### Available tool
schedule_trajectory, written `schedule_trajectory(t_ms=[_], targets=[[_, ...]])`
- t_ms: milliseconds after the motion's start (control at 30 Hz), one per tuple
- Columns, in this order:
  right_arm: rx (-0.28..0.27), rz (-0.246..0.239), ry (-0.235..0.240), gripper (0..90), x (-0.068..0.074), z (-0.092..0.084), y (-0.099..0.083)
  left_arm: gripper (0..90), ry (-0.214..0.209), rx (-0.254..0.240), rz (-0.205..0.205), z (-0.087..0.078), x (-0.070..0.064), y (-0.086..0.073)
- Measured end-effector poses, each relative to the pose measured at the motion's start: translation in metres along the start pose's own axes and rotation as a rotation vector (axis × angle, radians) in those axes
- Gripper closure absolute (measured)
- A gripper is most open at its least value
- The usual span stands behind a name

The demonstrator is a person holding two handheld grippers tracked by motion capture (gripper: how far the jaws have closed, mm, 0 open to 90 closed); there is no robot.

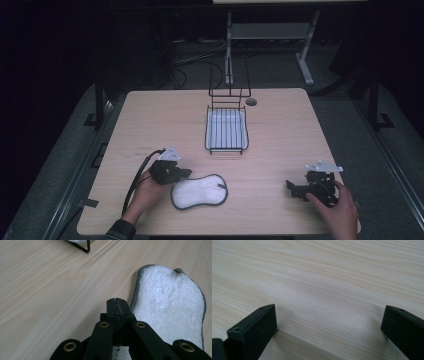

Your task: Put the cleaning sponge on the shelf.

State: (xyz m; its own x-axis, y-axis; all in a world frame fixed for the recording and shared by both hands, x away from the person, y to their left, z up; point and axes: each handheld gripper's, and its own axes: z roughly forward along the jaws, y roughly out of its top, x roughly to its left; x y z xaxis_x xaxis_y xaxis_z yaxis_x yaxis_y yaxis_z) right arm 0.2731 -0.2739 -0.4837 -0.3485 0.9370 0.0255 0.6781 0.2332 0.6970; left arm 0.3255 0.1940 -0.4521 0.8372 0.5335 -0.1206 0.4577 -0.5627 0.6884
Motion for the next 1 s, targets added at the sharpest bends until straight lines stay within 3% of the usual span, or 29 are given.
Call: schedule_trajectory(t_ms=[500,1000], targets=[[0.0,0.0,0.0,0.0,0.0,0.0,0.0,89.9,-0.004,0.028,0.003,0.0,-0.003,-0.006],[0.0,0.0,0.0,0.0,0.0,0.0,0.0,89.9,-0.011,0.035,-0.004,-0.011,-0.009,-0.016]])
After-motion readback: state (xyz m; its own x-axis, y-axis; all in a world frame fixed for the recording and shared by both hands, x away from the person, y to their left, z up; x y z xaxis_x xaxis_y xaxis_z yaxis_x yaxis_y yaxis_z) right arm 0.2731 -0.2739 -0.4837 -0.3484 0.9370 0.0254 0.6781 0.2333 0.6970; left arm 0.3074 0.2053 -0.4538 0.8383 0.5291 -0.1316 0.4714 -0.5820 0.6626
